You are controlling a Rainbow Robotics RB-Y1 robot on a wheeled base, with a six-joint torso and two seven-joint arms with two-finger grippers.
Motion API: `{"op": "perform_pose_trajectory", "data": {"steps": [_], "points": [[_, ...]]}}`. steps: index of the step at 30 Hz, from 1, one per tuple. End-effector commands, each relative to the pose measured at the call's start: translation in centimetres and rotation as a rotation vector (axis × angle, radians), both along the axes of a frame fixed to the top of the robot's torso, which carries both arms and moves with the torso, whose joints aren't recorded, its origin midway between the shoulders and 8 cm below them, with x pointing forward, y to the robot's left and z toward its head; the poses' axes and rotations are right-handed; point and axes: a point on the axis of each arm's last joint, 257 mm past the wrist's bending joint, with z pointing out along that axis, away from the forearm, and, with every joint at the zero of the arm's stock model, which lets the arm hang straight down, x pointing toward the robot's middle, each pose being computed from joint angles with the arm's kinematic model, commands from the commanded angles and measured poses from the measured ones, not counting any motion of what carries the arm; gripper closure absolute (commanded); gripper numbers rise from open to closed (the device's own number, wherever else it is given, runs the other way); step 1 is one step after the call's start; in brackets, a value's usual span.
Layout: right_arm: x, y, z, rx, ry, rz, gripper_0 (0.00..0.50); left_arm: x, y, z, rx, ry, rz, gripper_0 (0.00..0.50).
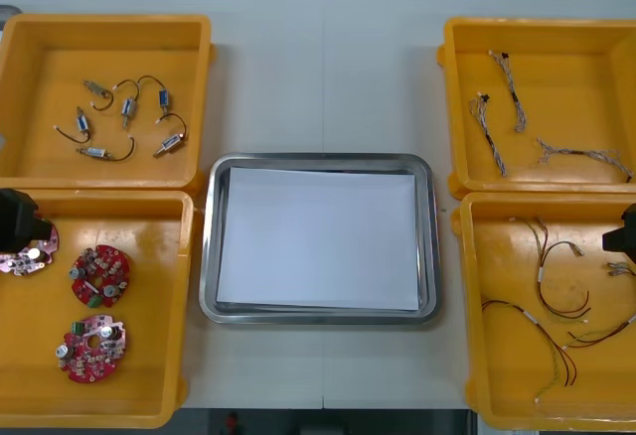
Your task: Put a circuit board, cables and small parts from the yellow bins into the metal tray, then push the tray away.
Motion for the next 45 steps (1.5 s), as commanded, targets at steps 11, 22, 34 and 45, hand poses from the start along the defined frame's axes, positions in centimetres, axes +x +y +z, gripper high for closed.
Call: {"op": "perform_pose_trajectory", "data": {"steps": [11,22,34,45], "points": [[-0.07,-0.52,0.4,-0.02,0.004,-0.021,0.0,-0.11,1.06,1.37,0.056,-0.025,-0.028,0.0],[-0.07,-0.52,0.4,-0.02,0.004,-0.021,0.0,-0.11,1.06,1.37,0.056,-0.025,-0.028,0.0],[-0.07,-0.52,0.4,-0.02,0.004,-0.021,0.0,-0.11,1.06,1.37,0.056,-0.025,-0.028,0.0],[-0.07,-0.52,0.4,-0.02,0.004,-0.021,0.0,-0.11,1.06,1.37,0.056,-0.025,-0.028,0.0]]}}
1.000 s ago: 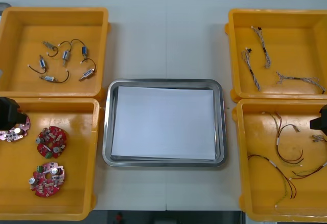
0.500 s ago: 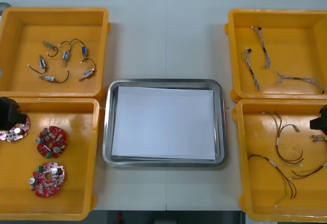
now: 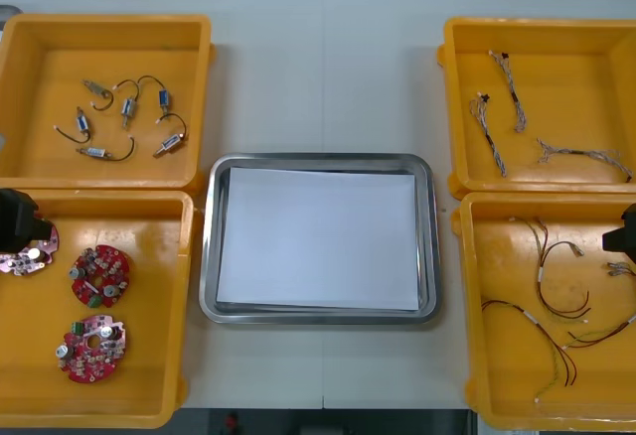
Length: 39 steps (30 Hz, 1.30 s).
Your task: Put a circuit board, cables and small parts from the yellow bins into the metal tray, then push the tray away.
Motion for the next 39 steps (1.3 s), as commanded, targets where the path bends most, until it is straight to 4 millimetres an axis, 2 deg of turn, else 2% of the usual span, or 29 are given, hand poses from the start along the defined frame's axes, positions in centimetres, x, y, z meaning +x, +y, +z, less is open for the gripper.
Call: {"op": "perform_pose_trajectory", "data": {"steps": [1,39], "points": [[-0.07,-0.52,0.4,-0.02,0.004,-0.021,0.0,-0.11,1.06,1.37,0.056,-0.025,-0.028,0.0],[-0.07,-0.52,0.4,-0.02,0.004,-0.021,0.0,-0.11,1.06,1.37,0.056,-0.025,-0.028,0.0]]}}
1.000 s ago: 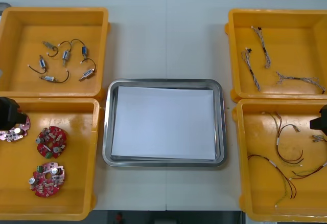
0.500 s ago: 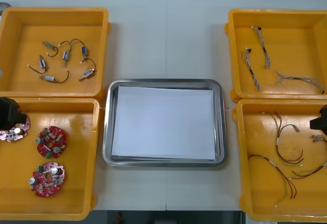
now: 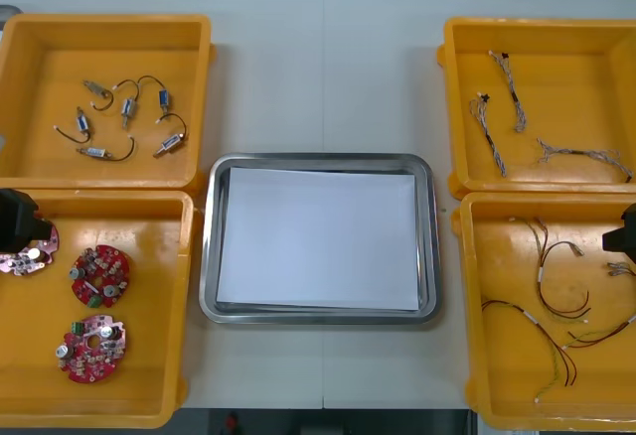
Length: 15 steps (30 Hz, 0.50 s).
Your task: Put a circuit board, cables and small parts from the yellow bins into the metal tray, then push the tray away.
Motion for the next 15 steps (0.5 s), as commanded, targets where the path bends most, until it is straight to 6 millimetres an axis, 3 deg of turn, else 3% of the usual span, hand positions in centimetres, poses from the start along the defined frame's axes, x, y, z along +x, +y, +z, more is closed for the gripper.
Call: {"op": "perform_pose_trajectory", "data": {"steps": [1,15], "points": [[-0.07,-0.52,0.4,-0.02,0.004,-0.021,0.0,-0.11,1.06,1.37,0.056,-0.025,-0.028,0.0],[-0.07,-0.52,0.4,-0.02,0.004,-0.021,0.0,-0.11,1.06,1.37,0.056,-0.025,-0.028,0.0]]}}
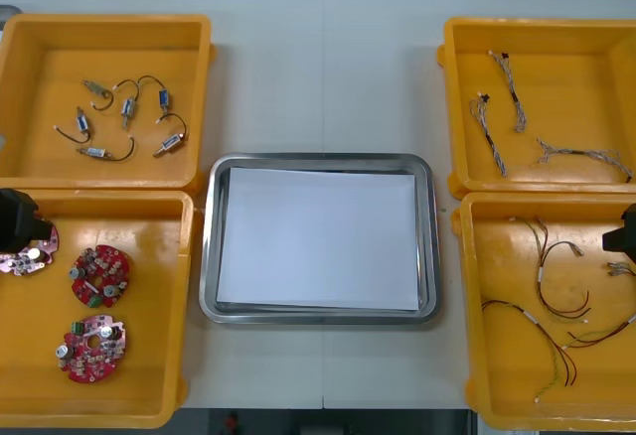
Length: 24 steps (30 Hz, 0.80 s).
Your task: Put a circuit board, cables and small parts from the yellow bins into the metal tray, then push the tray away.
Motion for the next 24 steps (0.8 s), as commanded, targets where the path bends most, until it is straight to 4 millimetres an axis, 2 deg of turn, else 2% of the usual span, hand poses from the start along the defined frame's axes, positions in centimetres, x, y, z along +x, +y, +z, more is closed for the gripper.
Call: {"op": "perform_pose_trajectory", "data": {"steps": [1,10,11,12,13,18,24], "points": [[-0.1,-0.5,0.4,-0.02,0.004,-0.021,0.0,-0.1,1.1,1.4,0.056,-0.025,-0.028,0.0],[-0.1,-0.5,0.4,-0.02,0.004,-0.021,0.0,-0.1,1.1,1.4,0.056,-0.025,-0.028,0.0],[-0.1,-0.5,0.4,-0.02,0.004,-0.021,0.0,-1.0,0.3,-0.9,0.015,0.028,-0.026,0.0],[0.4,-0.4,1.2,-0.021,-0.02,-0.018,0.0,-1.1,0.2,-1.1,0.013,0.031,-0.026,0.0],[0.4,-0.4,1.1,-0.021,-0.019,-0.018,0.0,-1.0,0.1,-1.2,0.009,0.03,-0.026,0.0],[0.7,-0.4,2.4,-0.015,-0.054,-0.017,0.0,-0.8,0.0,-0.9,0.018,0.025,-0.043,0.0],[0.2,-1.9,2.0,-0.032,-0.048,-0.063,0.0,-0.8,0.1,-1.0,0.08,0.022,-0.155,0.0]]}}
